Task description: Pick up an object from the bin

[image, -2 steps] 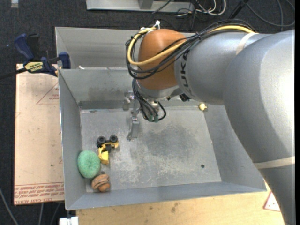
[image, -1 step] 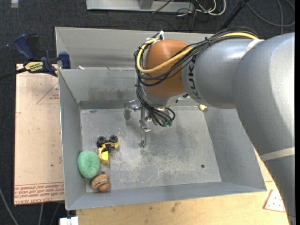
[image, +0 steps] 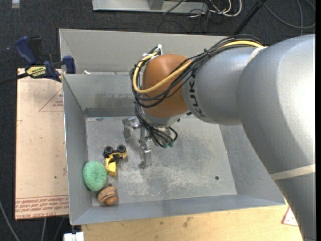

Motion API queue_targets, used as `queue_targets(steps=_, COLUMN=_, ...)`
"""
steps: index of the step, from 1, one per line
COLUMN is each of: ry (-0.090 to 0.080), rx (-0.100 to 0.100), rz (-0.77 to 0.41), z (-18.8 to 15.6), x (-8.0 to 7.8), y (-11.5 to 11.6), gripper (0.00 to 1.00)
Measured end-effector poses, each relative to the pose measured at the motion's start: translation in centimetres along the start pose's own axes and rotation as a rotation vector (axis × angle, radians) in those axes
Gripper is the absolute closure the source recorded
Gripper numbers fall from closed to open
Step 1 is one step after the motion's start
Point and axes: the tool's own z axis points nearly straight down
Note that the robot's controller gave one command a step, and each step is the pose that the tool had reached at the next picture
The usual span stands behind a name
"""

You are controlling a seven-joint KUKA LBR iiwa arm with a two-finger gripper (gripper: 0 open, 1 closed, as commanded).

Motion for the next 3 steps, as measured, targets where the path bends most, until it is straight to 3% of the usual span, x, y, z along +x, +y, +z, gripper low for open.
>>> queue_targets(steps=1, ry=0.001, rx=-0.003, rz=0.266, z=0.1, x=0.2, y=2.3, gripper=0.0)
queue_targets(steps=2, ry=-0.002, rx=0.0, rz=0.141, z=0.8, x=-1.0, y=3.7, gripper=0.0)
queue_targets(steps=3, ry=-0.004, rx=-0.002, rz=-0.039, z=1.9, x=-2.1, y=3.9, gripper=1.0)
